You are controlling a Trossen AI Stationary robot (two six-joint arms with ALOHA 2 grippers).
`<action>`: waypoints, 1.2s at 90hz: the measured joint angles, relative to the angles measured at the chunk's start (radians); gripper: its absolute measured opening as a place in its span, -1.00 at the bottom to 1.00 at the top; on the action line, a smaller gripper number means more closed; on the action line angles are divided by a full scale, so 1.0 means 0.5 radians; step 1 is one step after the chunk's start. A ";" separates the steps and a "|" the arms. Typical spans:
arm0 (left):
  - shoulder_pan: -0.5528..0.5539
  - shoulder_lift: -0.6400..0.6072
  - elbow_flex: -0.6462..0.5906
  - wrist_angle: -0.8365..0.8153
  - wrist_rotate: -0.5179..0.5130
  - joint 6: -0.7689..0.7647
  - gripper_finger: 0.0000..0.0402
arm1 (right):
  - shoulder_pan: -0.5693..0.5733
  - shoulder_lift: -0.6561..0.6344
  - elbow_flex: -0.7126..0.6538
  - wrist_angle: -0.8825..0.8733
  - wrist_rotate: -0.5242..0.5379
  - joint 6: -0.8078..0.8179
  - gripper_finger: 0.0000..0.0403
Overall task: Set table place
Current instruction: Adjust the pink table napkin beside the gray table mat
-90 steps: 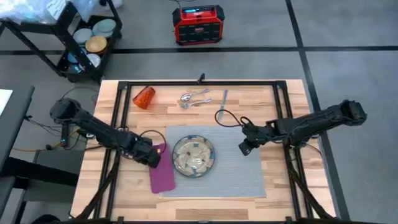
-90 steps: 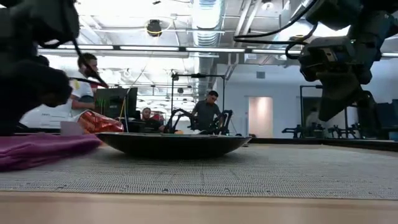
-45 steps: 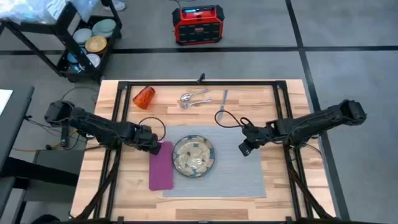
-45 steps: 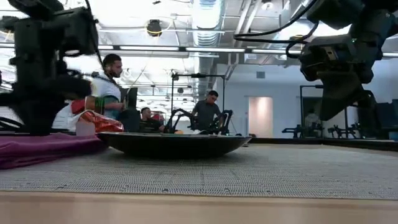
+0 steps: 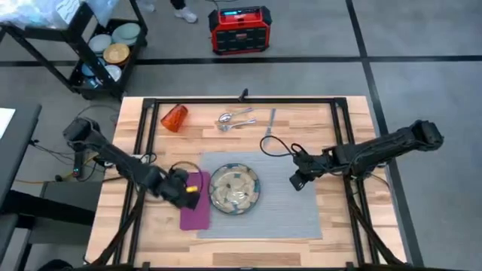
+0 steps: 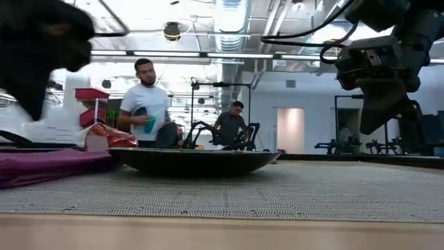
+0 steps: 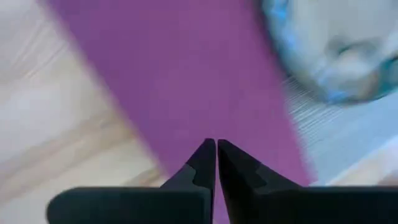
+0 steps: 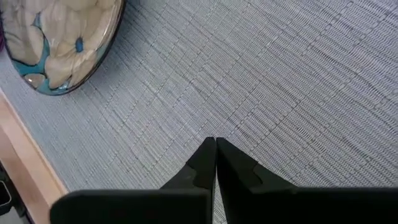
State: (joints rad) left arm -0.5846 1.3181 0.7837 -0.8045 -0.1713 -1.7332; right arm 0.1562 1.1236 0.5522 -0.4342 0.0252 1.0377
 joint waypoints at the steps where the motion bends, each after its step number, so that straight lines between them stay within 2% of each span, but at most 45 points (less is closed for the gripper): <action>1: -0.017 0.014 0.006 0.009 0.000 -0.003 -1.00 | 0.000 0.000 0.000 -0.001 0.000 0.000 -1.00; 7: -0.119 0.097 0.028 0.197 0.002 0.000 -1.00 | 0.003 0.000 0.000 -0.002 -0.001 -0.013 -1.00; 22: -0.317 0.354 0.031 0.909 0.036 -0.023 -1.00 | 0.004 0.001 0.000 -0.006 -0.011 -0.031 -1.00; 39: -0.399 0.679 0.032 1.372 0.089 -0.186 -1.00 | 0.003 0.001 0.000 -0.006 -0.013 -0.038 -1.00; 49: -0.398 0.768 0.033 1.386 0.131 -0.217 -1.00 | 0.003 0.001 0.000 -0.006 -0.018 -0.037 -1.00; 68: -0.351 0.734 0.031 1.352 0.138 -0.060 -1.00 | 0.003 0.001 0.000 -0.010 -0.054 -0.036 -1.00; 83: -0.347 0.733 0.031 1.333 0.291 -0.038 -1.00 | 0.003 0.001 0.000 -0.007 -0.054 -0.036 -1.00; 97: -0.362 0.680 0.033 1.426 0.316 0.025 -1.00 | 0.002 0.001 0.000 -0.007 -0.054 -0.036 -1.00; 108: -0.362 0.657 0.030 1.270 0.316 0.026 -1.00 | 0.002 0.001 0.000 -0.002 -0.053 -0.036 -1.00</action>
State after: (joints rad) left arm -0.7659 1.6468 0.7986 -0.1694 -0.0135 -1.7203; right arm 0.1574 1.1240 0.5522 -0.4351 -0.0013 1.0199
